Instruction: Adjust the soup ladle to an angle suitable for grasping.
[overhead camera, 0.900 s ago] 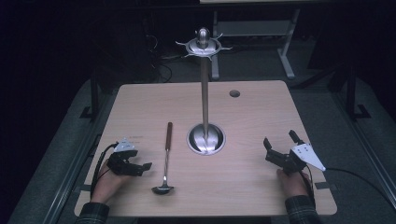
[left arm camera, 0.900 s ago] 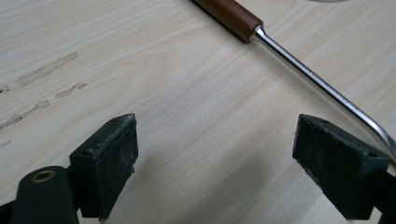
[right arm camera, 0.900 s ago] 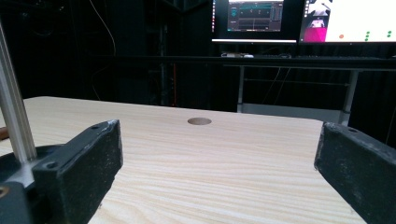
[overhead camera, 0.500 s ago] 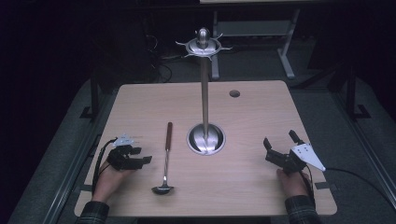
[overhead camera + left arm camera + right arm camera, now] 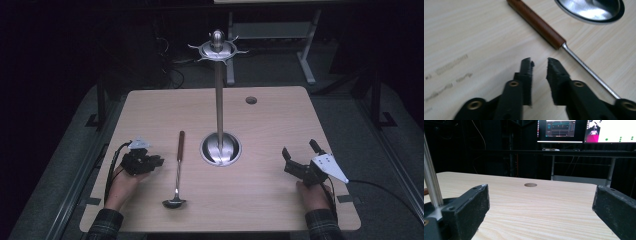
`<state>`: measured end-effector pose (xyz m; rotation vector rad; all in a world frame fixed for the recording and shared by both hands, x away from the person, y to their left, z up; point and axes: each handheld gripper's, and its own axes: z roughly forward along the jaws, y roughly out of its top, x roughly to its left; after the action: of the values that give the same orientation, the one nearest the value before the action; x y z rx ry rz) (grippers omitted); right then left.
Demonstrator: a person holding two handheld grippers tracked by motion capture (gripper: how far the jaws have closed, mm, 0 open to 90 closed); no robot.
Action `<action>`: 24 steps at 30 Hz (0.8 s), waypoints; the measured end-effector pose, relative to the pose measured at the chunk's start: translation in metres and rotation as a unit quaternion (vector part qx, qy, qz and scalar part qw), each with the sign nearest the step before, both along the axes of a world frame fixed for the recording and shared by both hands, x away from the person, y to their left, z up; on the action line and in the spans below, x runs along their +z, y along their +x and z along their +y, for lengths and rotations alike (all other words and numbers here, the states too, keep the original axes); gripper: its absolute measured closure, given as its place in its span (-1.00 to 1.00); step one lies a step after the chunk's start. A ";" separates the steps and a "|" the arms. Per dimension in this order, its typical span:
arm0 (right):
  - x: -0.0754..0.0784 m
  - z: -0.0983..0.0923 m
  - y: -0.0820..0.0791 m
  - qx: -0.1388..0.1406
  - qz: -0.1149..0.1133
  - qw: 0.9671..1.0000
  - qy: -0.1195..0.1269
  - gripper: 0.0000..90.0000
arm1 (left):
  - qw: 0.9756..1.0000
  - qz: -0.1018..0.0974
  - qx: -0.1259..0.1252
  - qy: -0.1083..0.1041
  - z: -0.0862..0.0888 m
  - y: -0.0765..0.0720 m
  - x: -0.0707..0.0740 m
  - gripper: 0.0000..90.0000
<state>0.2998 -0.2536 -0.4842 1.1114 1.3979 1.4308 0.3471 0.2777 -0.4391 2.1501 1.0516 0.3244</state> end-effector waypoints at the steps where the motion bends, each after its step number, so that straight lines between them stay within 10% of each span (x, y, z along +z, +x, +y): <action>1: 0.000 0.000 0.000 0.000 0.000 1.000 0.000 -1.00 | 1.000 -0.002 -0.003 0.002 -0.001 0.001 0.002 0.76; 24: 0.000 0.000 0.000 0.001 0.000 1.000 0.000 -1.00 | 1.000 -0.017 0.001 -0.025 -0.033 0.048 -0.005 1.00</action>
<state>0.2998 -0.2535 -0.4841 1.1106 1.3989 1.4318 0.3952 0.2451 -0.4445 2.0926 1.0331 0.3317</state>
